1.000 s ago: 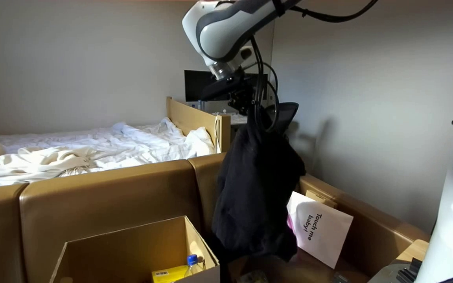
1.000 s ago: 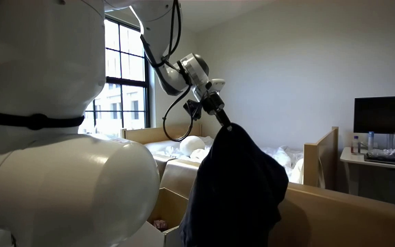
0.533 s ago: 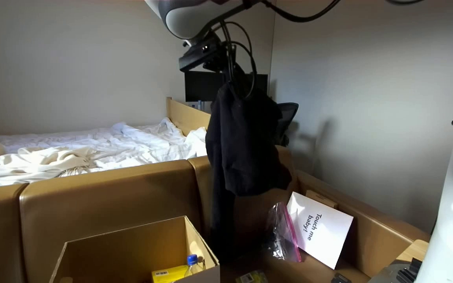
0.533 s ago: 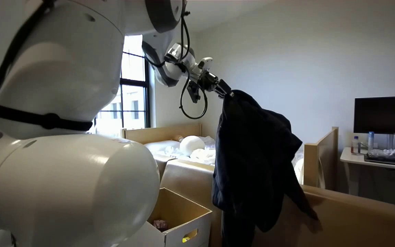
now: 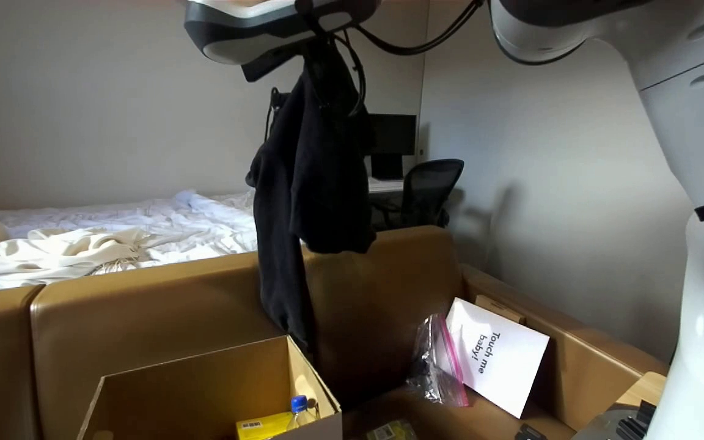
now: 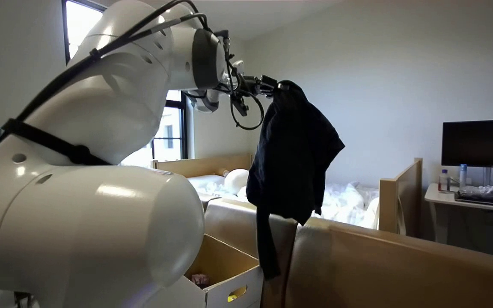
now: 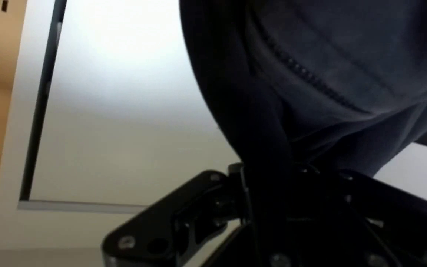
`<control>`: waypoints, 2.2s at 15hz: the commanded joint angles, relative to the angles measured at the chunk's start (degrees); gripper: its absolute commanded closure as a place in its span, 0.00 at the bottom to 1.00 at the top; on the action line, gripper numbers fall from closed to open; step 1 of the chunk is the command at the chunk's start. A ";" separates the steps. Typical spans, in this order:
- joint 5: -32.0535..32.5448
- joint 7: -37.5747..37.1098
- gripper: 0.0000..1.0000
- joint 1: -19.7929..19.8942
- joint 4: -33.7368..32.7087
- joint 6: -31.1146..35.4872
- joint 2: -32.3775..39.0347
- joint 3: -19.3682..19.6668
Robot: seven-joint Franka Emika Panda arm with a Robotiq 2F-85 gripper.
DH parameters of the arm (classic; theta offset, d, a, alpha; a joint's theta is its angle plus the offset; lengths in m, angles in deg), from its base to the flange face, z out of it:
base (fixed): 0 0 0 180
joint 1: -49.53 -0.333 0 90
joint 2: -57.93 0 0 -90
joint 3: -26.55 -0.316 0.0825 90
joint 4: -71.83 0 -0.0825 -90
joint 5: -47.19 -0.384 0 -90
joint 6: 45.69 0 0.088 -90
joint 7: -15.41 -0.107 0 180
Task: Pick up the black cloth from the couch and put it in the box.
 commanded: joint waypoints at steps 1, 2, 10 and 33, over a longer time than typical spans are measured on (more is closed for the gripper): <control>12.24 10.17 0.96 -6.18 -14.56 -6.84 7.09 4.25; 15.51 12.78 0.96 -7.64 -17.66 -7.58 8.87 5.48; 28.23 20.82 0.96 -13.49 -32.00 -6.03 16.55 12.69; -37.89 6.96 0.96 -15.61 -38.70 9.18 27.41 9.06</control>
